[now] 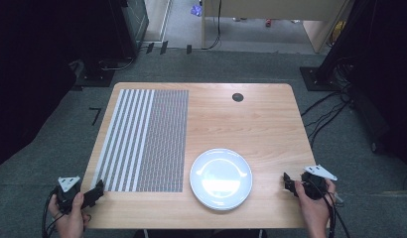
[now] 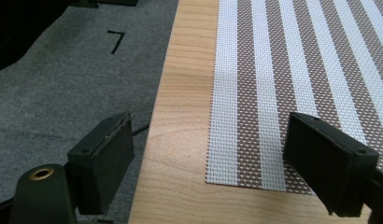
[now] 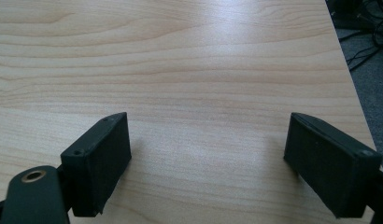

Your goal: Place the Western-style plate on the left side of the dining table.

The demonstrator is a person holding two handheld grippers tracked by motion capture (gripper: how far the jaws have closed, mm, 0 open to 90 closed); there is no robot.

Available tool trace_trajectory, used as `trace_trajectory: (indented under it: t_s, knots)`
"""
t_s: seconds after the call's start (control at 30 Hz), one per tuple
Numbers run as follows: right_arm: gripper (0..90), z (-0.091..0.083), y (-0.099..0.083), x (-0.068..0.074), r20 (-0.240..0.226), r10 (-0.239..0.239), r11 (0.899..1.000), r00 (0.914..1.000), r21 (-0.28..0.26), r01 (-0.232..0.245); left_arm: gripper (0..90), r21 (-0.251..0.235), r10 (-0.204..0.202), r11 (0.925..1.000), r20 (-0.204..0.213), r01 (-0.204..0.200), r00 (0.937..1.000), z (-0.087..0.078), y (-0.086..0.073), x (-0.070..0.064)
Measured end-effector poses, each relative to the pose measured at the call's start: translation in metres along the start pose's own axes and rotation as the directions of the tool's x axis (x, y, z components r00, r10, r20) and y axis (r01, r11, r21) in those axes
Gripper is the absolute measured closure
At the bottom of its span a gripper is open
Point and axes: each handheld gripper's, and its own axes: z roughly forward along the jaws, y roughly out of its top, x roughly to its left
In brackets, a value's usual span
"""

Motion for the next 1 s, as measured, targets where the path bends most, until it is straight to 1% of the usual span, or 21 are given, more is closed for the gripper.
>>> trace_trajectory:
  t_s: [0.1,0.13,0.17,0.23,0.3,0.37,0.4,0.47,0.6,0.63,0.67,0.73,0.77,1.0]
  knots:
    - [14.1,0.0,0.0,0.0,0.0,0.0,1.0,1.0,0.0,0.0,16.3,-0.003,0.0,1.0,-0.003,0.0,1.0,-0.001,0.001,0.0]
    - [13.8,0.0,0.0,0.0,0.0,0.0,1.0,1.0,0.0,0.0,16.4,-0.005,-0.019,0.9998,0.009,0.019,0.9998,-0.001,0.002,0.002]
    - [13.8,0.0,0.0,0.0,0.0,0.0,1.0,1.0,0.0,0.0,16.4,-0.005,-0.019,0.9998,0.009,0.019,0.9998,-0.001,0.002,0.002]
    - [13.8,0.0,0.0,0.0,0.002,0.0,1.0,1.0,0.0,0.0,16.4,-0.011,-0.044,0.9989,0.02,0.045,0.9988,-0.003,0.003,0.003]
    - [13.9,0.0,0.0,0.0,0.005,0.002,1.0,1.0,0.0,-0.002,16.4,-0.018,-0.053,0.9984,0.018,0.054,0.9984,-0.004,0.005,0.003]
    - [14.4,0.0,0.001,0.0,0.007,0.021,1.0,0.9998,-0.003,-0.021,16.4,-0.032,-0.042,0.9986,0.018,0.042,0.999,-0.008,0.008,0.0]
    - [14.5,-0.001,0.002,0.0,0.001,0.026,1.0,0.9997,-0.007,-0.026,16.4,-0.039,-0.046,0.9981,0.022,0.047,0.9987,-0.01,0.009,-0.003]
    - [14.6,-0.002,0.003,0.001,-0.005,0.034,0.999,0.9994,-0.013,-0.034,16.4,-0.043,-0.041,0.9982,0.026,0.042,0.9988,-0.011,0.011,-0.005]
    - [14.8,-0.009,0.009,0.001,-0.022,0.058,0.997,0.9981,-0.046,-0.059,16.4,-0.059,-0.024,0.9979,0.043,0.026,0.9988,-0.015,0.016,-0.014]
    - [14.9,-0.012,0.012,0.001,-0.035,0.075,0.995,0.9966,-0.058,-0.077,16.4,-0.064,-0.018,0.9977,0.059,0.022,0.9981,-0.017,0.019,-0.019]
    - [14.9,-0.012,0.012,0.001,-0.035,0.075,0.995,0.9966,-0.058,-0.077,16.4,-0.064,-0.018,0.9977,0.059,0.022,0.9981,-0.017,0.019,-0.019]
    - [14.9,-0.016,0.017,0.004,-0.052,0.089,0.993,0.9947,-0.07,-0.093,16.3,-0.07,-0.016,0.9973,0.078,0.022,0.9968,-0.018,0.023,-0.026]
    - [14.9,-0.016,0.017,0.004,-0.052,0.089,0.993,0.9947,-0.07,-0.093,16.3,-0.07,-0.016,0.9973,0.078,0.022,0.9968,-0.018,0.023,-0.026]
    - [14.8,-0.023,0.027,0.018,-0.086,0.083,0.992,0.9928,-0.092,-0.091,16.4,-0.079,-0.002,0.9968,0.12,0.012,0.9928,-0.018,0.033,-0.045]
